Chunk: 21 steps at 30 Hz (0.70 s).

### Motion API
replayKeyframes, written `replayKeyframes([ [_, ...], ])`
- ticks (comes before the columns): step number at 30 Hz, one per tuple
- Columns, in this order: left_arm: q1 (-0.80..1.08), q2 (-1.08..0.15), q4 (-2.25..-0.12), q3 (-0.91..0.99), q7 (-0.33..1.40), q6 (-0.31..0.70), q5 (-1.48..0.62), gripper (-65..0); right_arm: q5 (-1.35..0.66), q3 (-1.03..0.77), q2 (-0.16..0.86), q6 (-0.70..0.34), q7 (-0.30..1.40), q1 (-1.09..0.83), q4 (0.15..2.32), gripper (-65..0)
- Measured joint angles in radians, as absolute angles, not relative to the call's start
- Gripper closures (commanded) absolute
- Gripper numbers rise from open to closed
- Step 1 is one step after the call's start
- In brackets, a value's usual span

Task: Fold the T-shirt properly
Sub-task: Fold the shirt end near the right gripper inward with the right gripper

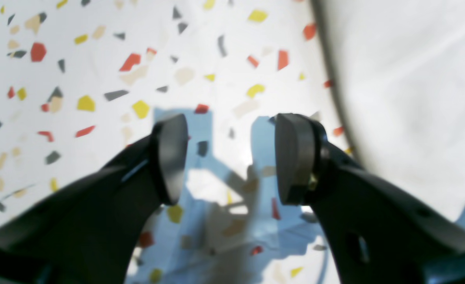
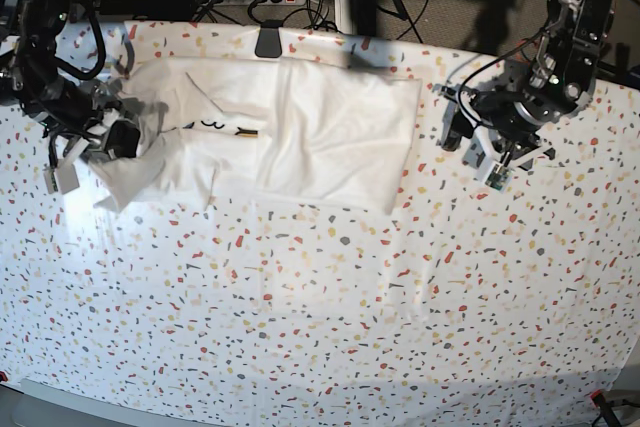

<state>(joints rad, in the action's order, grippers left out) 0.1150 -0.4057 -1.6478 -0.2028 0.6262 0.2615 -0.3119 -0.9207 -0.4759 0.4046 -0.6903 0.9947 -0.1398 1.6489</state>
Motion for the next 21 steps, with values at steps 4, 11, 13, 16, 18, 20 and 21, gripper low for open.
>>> replayKeyframes([
  [4,0.163,-0.359,-1.635,-0.203,0.579,0.297,-0.311,-34.3,-0.974,-0.426,0.349,-0.693,1.024,-0.139,1.741,0.0],
  [11,0.165,-0.304,-1.512,-0.197,0.457,0.395,-0.326,-34.3,-0.934,-0.219,0.204,-0.693,1.002,-0.128,1.804,0.0],
  [13,0.162,-0.297,-1.497,-0.197,0.446,0.397,-0.327,-34.3,-0.855,-0.162,0.164,-0.693,0.992,-0.108,1.804,0.0],
  [16,0.160,-0.282,-1.490,-0.196,0.440,0.398,-0.330,-34.3,-0.722,-0.077,0.097,-0.691,0.929,-0.074,1.804,0.0],
  [18,0.160,-0.277,-1.490,-0.196,0.437,0.405,-0.331,-34.3,-0.608,-0.025,0.049,-0.689,0.892,-0.051,1.803,0.0],
  [20,0.160,-0.276,-1.490,-0.196,0.437,0.408,-0.331,-34.3,-0.550,0.015,0.003,-0.690,0.875,-0.038,1.801,0.0],
  [21,0.160,-0.276,-1.490,-0.196,0.437,0.408,-0.331,-34.3,-0.529,0.031,-0.019,-0.690,0.875,-0.033,1.793,0.0],
])
